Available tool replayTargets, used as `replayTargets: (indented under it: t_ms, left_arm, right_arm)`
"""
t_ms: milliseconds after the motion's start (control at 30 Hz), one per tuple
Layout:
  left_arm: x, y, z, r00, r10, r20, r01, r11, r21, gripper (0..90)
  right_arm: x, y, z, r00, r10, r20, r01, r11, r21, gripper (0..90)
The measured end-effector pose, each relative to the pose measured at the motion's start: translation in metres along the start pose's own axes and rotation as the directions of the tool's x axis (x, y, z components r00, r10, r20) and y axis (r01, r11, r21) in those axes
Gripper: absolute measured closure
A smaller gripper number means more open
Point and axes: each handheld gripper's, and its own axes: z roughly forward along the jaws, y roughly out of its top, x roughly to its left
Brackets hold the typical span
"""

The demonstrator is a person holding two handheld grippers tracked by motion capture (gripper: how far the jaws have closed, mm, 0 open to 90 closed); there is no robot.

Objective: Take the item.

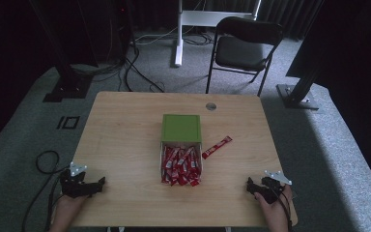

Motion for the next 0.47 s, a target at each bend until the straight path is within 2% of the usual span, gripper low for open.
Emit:
replayTargets:
  t_ms: [467]
  left_arm:
    - [-0.0001, -0.0002, -0.0001, 1.0000, 0.001, 0.002, -0.001, 1.0000, -0.001, 0.7]
  right_arm:
    - [0.0001, 0.0000, 0.0002, 1.0000, -0.002, -0.004, 0.002, 1.000, 0.002, 11.9]
